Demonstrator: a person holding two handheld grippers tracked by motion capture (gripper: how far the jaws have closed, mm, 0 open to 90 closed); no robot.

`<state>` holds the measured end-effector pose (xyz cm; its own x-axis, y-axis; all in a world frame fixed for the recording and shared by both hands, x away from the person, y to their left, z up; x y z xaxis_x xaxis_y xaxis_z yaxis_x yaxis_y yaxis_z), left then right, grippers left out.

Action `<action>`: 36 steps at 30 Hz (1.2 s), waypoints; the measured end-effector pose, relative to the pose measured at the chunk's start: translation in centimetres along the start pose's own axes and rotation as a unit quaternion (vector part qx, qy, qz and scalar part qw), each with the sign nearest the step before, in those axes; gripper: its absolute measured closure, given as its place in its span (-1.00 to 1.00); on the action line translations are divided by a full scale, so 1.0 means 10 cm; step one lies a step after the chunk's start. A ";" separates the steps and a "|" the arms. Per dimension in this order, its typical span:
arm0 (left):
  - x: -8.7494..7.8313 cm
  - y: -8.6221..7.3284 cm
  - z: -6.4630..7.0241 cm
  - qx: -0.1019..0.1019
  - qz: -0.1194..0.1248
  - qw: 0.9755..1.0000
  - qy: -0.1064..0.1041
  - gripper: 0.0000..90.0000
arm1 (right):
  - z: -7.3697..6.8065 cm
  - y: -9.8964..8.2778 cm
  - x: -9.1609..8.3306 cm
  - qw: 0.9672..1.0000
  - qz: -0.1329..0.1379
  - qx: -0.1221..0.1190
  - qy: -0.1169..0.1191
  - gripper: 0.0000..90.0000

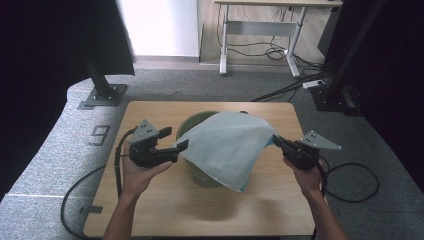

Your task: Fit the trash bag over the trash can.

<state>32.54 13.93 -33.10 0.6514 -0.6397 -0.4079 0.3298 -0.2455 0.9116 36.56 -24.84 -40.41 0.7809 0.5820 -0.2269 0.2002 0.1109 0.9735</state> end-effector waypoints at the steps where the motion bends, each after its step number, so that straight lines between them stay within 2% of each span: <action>1: 0.03 0.01 0.03 0.001 -0.002 1.000 -0.004 -0.34 | -0.02 0.01 0.01 1.000 0.000 -0.001 0.002 0.96; 5: 0.21 0.03 0.15 0.011 -0.018 1.000 -0.018 -0.33 | -0.07 0.02 0.05 1.000 0.001 0.000 0.007 0.96; 11: 0.48 -0.01 0.30 0.016 -0.037 0.999 -0.029 -0.32 | -0.10 -0.01 0.10 1.000 -0.002 0.005 0.013 0.96; 17: 0.71 -0.05 0.45 0.018 -0.069 0.996 -0.060 -0.34 | -0.14 -0.03 0.12 1.000 -0.001 0.006 0.018 0.96; 22: 0.82 -0.05 0.50 0.010 -0.077 0.994 -0.074 -0.44 | -0.20 -0.05 0.12 1.000 0.000 0.005 0.027 0.96; 29: 0.95 -0.09 0.56 0.001 -0.084 0.994 -0.071 -0.57 | -0.25 -0.07 0.14 1.000 0.000 0.002 0.031 0.96; 36: 1.03 -0.09 0.56 -0.018 -0.068 0.996 -0.050 -0.59 | -0.27 -0.07 0.15 0.999 0.000 0.003 0.033 0.96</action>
<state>35.14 3.45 -37.82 0.5280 -0.6724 -0.5188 0.4359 -0.3097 0.8451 36.01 -21.84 -41.35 0.7405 0.6337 -0.2235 0.2038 0.1052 0.9733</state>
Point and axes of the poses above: each handheld gripper's, and its own axes: x roughly forward along the jaws, y roughly out of its top, z roughly to its right, the point moved 3 cm from there along x, roughly forward along the jaws
